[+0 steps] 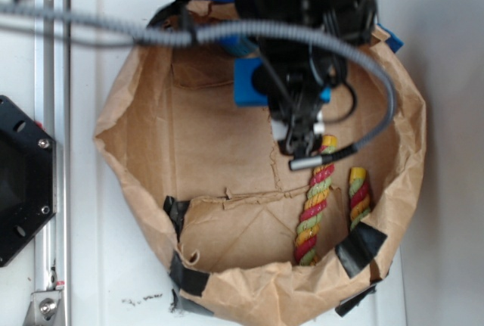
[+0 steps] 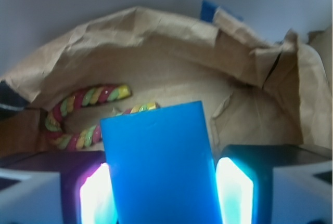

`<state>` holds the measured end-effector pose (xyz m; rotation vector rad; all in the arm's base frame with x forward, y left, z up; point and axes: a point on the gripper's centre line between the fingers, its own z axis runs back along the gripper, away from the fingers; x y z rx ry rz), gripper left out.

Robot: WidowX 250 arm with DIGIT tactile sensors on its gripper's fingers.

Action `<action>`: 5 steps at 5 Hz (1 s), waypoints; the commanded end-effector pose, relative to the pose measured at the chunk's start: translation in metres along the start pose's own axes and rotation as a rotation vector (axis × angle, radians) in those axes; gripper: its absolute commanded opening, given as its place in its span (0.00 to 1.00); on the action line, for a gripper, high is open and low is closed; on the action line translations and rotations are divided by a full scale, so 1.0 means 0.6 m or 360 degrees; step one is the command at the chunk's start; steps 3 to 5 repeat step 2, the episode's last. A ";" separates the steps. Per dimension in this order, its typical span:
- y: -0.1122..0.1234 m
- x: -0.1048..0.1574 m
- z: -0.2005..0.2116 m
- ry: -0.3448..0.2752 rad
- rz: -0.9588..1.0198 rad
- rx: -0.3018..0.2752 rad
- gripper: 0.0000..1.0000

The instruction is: Grab the blue block.

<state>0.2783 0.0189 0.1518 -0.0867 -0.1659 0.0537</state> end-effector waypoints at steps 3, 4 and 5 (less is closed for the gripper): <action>-0.065 -0.058 -0.026 0.0239 -0.0304 0.0014 0.00; -0.065 -0.058 -0.026 0.0239 -0.0304 0.0014 0.00; -0.065 -0.058 -0.026 0.0239 -0.0304 0.0014 0.00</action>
